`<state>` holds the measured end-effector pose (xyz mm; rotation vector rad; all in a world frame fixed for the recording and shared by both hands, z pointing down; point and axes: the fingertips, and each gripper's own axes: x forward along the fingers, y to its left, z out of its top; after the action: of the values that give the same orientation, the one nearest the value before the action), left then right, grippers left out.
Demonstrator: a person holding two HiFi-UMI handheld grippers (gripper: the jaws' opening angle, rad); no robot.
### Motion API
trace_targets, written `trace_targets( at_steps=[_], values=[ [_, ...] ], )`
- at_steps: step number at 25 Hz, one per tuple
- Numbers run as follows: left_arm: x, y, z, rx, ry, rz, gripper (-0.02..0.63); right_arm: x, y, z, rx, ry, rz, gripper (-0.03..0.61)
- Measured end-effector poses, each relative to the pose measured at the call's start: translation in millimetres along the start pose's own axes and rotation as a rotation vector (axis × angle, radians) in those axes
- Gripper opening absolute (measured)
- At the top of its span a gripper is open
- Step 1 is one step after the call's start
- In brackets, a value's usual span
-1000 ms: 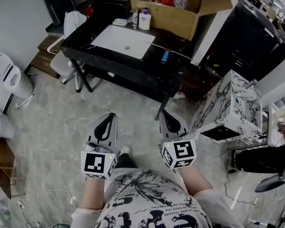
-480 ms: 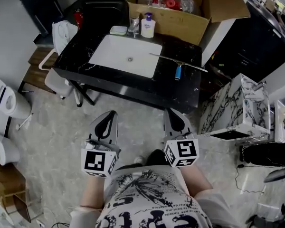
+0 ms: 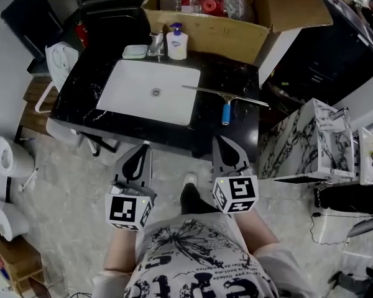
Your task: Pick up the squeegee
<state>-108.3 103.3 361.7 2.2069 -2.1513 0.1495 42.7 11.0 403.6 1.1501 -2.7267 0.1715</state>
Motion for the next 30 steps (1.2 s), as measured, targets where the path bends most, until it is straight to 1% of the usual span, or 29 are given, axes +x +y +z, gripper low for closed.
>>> trace_targets(
  at_steps=[3, 6, 9, 15, 18, 21, 26, 28, 29, 30],
  values=[
    [47.5, 8.9, 10.4, -0.005, -0.001, -0.018, 0.012, 33.9, -32.2, 4.6, 0.012, 0.025, -0.042, -0.008],
    [96.3, 14.0, 13.1, -0.001, -0.017, -0.055, 0.012, 63.8, -66.2, 10.1, 0.033, 0.039, -0.084, -0.008],
    [140.2, 16.6, 16.7, -0.002, -0.012, -0.083, 0.012, 90.3, -98.1, 13.6, 0.046, 0.048, -0.128, -0.008],
    [204.0, 19.8, 19.6, -0.008, 0.001, -0.146, 0.012, 122.4, -141.1, 6.9, 0.090, 0.098, -0.201, -0.008],
    [226.2, 20.7, 18.7, -0.003, -0.008, -0.192, 0.012, 130.1, -153.6, -1.5, 0.113, 0.148, -0.240, -0.008],
    [244.4, 23.8, 19.6, -0.005, -0.013, -0.240, 0.012, 139.2, -157.9, -14.9, 0.130, 0.226, -0.261, -0.006],
    [266.4, 23.0, 22.4, -0.002, 0.021, -0.345, 0.012, 147.1, -166.8, -40.2, 0.178, 0.344, -0.330, -0.006],
    [273.3, 27.8, 22.0, -0.007, 0.029, -0.373, 0.012, 151.1, -165.6, -50.7, 0.195, 0.398, -0.340, -0.006],
    [276.7, 30.8, 21.8, -0.011, 0.031, -0.382, 0.012, 153.8, -164.1, -57.4, 0.200, 0.430, -0.339, -0.002],
    [280.0, 33.9, 21.0, -0.016, 0.032, -0.391, 0.012, 157.1, -162.6, -64.7, 0.206, 0.463, -0.336, 0.033]
  ],
)
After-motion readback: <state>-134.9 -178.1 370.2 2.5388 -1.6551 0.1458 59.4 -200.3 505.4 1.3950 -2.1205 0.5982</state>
